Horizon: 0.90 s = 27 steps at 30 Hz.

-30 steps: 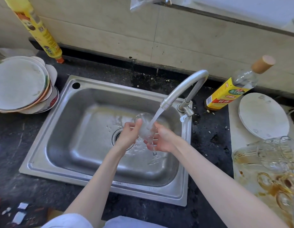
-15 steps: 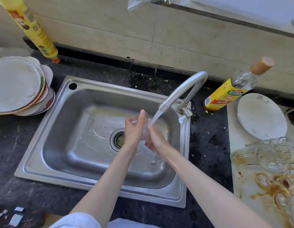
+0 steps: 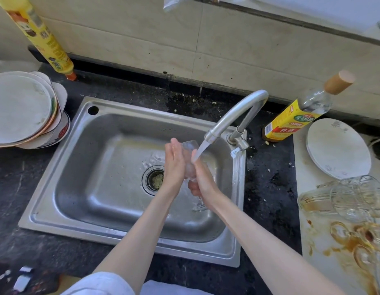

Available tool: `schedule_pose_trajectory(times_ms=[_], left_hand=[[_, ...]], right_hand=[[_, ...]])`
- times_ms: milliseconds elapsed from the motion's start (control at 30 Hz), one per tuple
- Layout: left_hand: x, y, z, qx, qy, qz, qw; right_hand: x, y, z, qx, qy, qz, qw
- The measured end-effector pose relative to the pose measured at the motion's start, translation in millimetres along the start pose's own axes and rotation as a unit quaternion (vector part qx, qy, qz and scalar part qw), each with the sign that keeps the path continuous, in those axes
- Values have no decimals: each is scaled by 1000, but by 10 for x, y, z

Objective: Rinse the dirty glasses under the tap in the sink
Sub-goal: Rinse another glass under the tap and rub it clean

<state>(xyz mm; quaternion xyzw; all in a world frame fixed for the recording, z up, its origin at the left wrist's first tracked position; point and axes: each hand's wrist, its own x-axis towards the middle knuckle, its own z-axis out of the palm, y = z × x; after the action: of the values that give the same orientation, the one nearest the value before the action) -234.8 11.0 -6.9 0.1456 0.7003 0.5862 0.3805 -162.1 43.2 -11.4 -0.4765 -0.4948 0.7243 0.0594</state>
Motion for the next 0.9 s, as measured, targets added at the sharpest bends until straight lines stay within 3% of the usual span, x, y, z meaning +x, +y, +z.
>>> schedule_pose_trajectory(times_ms=[100, 167, 267, 333, 367, 433, 500, 600, 633, 700, 800, 867, 900], left_hand=[[3, -62, -79, 49, -103, 47, 992], [6, -70, -105, 61, -128, 67, 988], [26, -70, -33, 34, 10, 3, 999], [89, -48, 23, -29, 121, -115, 986], [95, -49, 23, -38, 141, -141, 979], [113, -96, 19, 5, 96, -96, 991], [71, -77, -28, 44, -4, 5, 999], [67, -79, -97, 5, -139, 40, 990], [66, -95, -95, -9, -130, 36, 991], [70, -122, -53, -13, -39, 7, 999], [74, -82, 40, -48, 107, -82, 990], [78, -83, 25, -52, 88, -100, 990], [64, -82, -3, -29, 50, -73, 996]], right_hand=[[7, -38, -82, 53, 0, 88, 995], [29, -58, -172, 65, -33, 161, 984], [79, -78, -192, 46, -65, 189, 979], [59, -94, -130, -67, -33, 121, 990], [37, -96, -95, -94, -8, 79, 992], [28, -58, -74, -76, 6, 7, 997], [34, -32, -121, 27, -32, 81, 996], [77, -19, -210, 104, -71, 169, 978], [94, -18, -225, 107, -82, 177, 975], [60, -39, -176, 54, -67, 155, 984], [46, 36, -33, -120, 19, 40, 992], [53, 128, -7, -111, 44, 15, 993], [57, 125, -27, -55, 25, 48, 997]])
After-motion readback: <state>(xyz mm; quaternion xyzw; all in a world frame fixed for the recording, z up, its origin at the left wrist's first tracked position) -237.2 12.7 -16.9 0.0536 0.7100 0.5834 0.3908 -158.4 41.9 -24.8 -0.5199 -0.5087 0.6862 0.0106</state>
